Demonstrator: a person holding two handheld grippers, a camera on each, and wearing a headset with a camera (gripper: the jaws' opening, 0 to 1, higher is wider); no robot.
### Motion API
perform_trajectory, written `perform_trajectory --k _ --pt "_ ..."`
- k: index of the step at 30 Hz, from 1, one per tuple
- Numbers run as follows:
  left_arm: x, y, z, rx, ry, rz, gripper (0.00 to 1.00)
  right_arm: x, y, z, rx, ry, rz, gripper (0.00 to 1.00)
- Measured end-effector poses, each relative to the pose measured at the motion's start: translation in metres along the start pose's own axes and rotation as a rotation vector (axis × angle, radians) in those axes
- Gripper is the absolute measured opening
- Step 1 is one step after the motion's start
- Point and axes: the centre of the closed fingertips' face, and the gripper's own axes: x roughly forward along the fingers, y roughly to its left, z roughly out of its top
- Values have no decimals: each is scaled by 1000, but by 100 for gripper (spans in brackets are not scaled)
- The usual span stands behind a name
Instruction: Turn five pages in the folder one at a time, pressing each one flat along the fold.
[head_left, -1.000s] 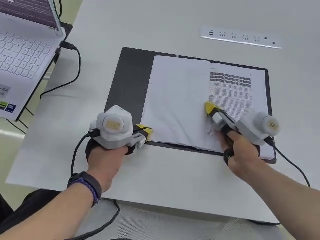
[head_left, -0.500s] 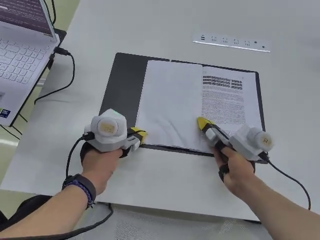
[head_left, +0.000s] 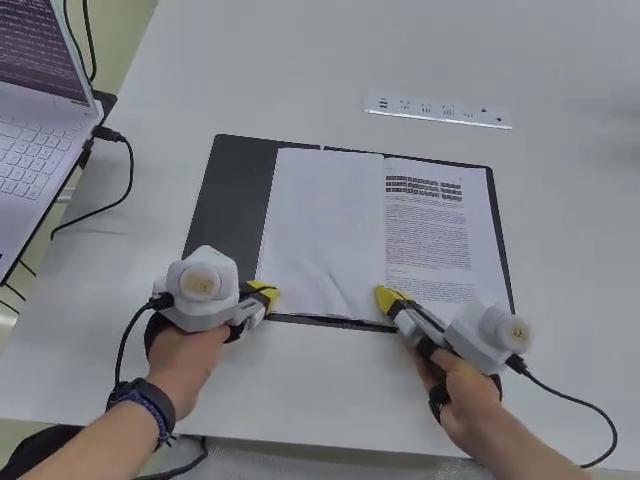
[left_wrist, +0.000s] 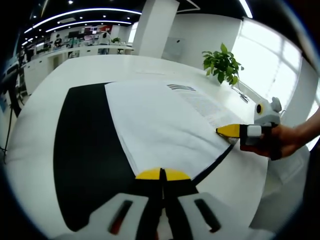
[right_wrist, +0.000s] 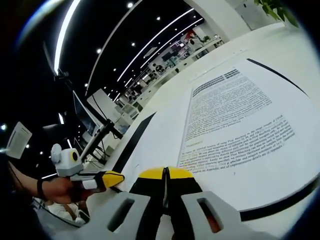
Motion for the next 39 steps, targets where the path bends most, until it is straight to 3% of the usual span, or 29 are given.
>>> perform_trajectory --k 11,18,20,23,26,30,33,39 --pt "0 -3 0 -2 4 23 0 -15 5 -16 23 9 -3 0" --pt "0 -4 1 17 39 55 0 -14 5 -14 35 27 -14 0" --pt "-1 -9 1 47 62 41 0 -16 7 -14 26 29 -6 0" --pt "-5 -18 5 64 53 32 5 -19 11 -12 14 46 10 0" --pt "-11 -25 14 66 24 30 7 -23 13 -5 -43 57 23 0" --pt "-20 -34 27 88 -13 38 12 -31 17 15 -122 53 37 12" --pt "-25 -37 33 112 -27 41 22 -36 16 29 -162 48 37 18" --pt "-39 -36 46 105 -70 67 26 -52 14 55 -253 38 34 28"
